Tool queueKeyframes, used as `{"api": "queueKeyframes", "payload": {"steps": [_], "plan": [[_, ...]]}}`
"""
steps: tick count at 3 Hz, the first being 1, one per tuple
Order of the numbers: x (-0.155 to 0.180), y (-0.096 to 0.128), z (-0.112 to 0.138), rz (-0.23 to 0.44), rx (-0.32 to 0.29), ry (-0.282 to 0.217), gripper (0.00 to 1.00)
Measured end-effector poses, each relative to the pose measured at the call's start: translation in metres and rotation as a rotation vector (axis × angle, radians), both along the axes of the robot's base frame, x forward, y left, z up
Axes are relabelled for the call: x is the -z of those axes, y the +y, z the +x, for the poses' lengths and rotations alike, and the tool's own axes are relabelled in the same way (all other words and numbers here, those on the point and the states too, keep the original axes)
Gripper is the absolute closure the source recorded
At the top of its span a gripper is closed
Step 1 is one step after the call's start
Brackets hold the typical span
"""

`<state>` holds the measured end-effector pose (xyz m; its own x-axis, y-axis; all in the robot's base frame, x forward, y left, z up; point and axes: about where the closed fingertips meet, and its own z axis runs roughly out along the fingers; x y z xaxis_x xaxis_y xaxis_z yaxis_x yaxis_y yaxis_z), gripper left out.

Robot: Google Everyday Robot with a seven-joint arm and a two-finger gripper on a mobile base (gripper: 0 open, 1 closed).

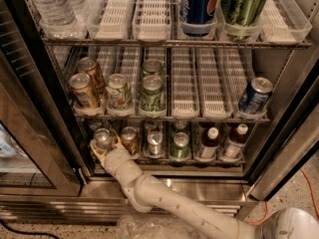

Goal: Pick 7up can from bottom shelf of fridge

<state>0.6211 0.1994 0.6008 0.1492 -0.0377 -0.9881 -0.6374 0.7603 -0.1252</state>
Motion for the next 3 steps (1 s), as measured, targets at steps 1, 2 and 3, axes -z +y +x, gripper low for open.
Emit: {"api": "queueKeyframes", "payload": {"steps": [1, 2, 3], "plan": [[-0.015, -0.006, -0.017, -0.017, -0.013, -0.009, 1.0], [-0.04, -0.012, -0.038, -0.045, -0.03, -0.042, 1.0], [-0.059, -0.013, -0.052, -0.07, -0.06, -0.081, 1.0]]}}
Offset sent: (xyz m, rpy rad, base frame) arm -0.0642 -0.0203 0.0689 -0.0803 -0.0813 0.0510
